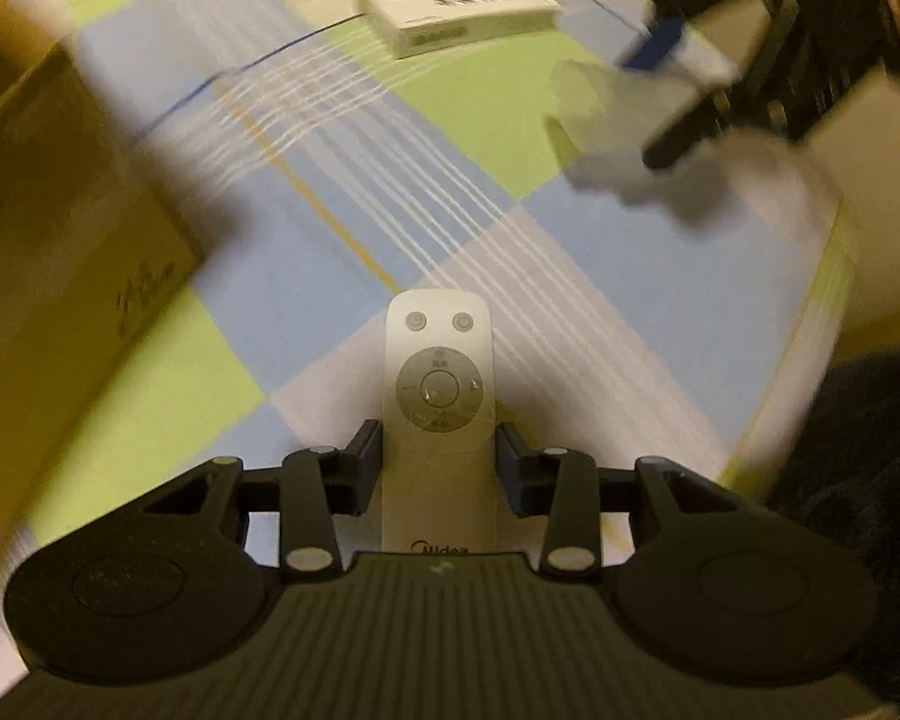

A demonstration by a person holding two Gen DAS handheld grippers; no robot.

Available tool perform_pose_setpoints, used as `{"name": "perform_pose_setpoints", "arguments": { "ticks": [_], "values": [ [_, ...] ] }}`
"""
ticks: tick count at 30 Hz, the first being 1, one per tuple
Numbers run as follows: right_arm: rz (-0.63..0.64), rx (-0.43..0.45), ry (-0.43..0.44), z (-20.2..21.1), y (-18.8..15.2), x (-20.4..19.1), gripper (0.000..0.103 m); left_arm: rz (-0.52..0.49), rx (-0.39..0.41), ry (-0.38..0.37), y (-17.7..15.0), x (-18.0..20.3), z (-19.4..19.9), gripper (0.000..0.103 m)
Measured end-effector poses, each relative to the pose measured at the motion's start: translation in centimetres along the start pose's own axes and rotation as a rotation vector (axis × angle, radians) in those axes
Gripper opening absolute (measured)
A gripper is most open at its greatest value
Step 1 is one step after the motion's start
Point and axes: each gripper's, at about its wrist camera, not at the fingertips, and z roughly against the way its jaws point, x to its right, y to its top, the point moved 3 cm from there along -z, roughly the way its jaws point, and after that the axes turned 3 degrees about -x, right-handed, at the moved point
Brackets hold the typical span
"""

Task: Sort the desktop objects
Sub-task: 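Carry the white remote and clear plastic cup over the cardboard box with both tools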

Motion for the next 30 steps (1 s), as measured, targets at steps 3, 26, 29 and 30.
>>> {"name": "perform_pose_setpoints", "arguments": {
  "ticks": [3, 26, 29, 30],
  "values": [
    [-0.023, 0.0, 0.013, -0.2, 0.0, -0.1, 0.054, 0.145, 0.024, -0.101, -0.7, -1.9, 1.2, 0.035],
    [-0.006, 0.006, 0.006, 0.4, 6.9, -2.4, 0.054, 0.193, 0.224, 0.09, -6.4, -10.4, 19.4, 0.035],
    [-0.013, 0.039, 0.023, 1.2, 8.9, -2.7, 0.054, 0.175, 0.246, 0.124, -6.2, -12.2, 21.1, 0.035],
    [-0.014, 0.051, 0.027, 1.6, 9.6, -2.7, 0.054, 0.165, 0.248, 0.138, -6.1, -12.9, 21.5, 0.035]
  ]
}}
